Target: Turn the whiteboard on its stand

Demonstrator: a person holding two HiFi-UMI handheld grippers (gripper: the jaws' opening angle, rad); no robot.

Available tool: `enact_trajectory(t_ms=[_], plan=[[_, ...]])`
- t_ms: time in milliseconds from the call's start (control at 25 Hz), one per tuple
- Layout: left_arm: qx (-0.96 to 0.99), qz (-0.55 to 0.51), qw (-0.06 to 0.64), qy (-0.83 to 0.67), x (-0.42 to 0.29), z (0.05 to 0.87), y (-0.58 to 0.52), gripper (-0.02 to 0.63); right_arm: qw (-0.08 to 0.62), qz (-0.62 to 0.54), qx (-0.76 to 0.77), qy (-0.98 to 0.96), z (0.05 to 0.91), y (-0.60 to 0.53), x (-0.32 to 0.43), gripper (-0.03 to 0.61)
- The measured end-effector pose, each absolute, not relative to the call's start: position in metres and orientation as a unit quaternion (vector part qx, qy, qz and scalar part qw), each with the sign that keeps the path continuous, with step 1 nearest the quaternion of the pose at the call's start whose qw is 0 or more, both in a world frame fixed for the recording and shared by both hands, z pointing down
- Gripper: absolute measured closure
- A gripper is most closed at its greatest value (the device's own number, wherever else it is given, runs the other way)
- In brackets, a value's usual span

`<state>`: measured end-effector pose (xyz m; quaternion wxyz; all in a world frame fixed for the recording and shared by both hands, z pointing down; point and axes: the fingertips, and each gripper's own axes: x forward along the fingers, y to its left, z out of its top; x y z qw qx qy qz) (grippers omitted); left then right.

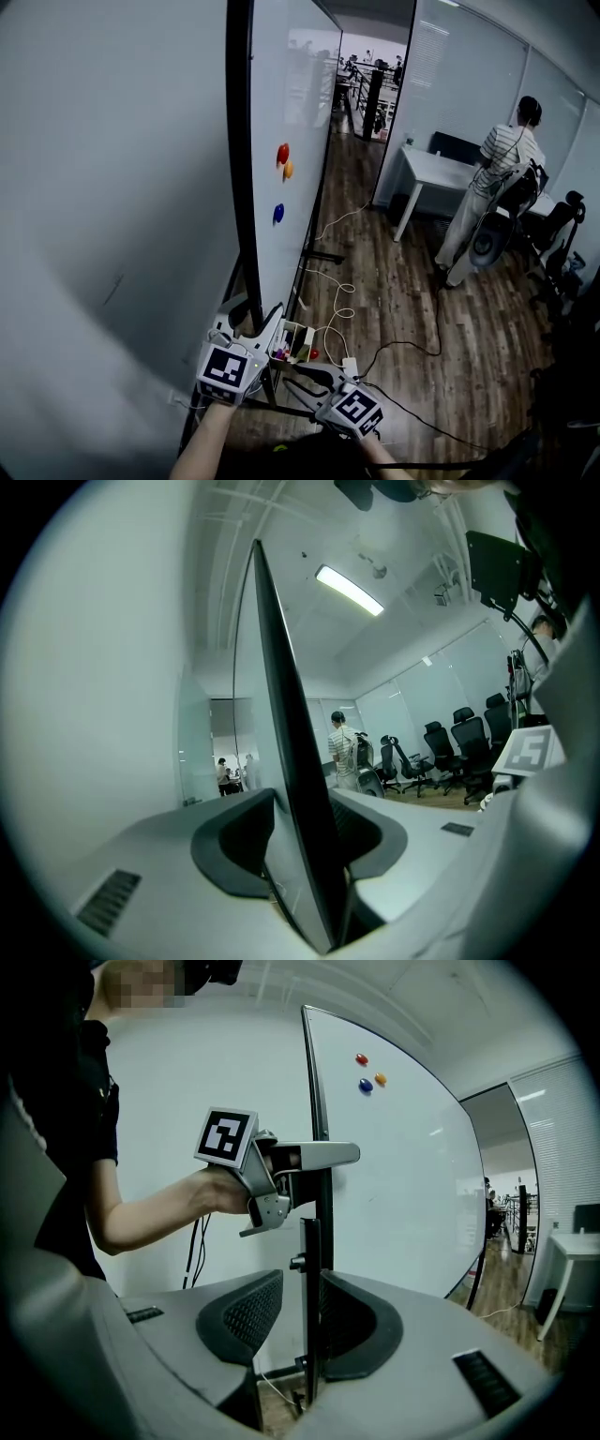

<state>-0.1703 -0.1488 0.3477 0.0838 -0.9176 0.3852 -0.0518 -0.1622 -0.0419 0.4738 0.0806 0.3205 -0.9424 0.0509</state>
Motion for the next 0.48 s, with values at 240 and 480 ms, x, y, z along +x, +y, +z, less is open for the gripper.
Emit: enact_trajectory(t_ms=[240, 480], plan=[[-0.910, -0.056, 0.074, 0.405, -0.172, 0.351, -0.155, 0.459, 0.084, 0.048, 0.319, -0.943, 0.474, -0.051, -0.153, 0.477], [-0.907, -0.054, 0.063, 0.413, -0.172, 0.349, -0.156, 0.460, 0.087, 0.064, 0.319, -0.942, 0.479, -0.049, -0.148, 0.477]])
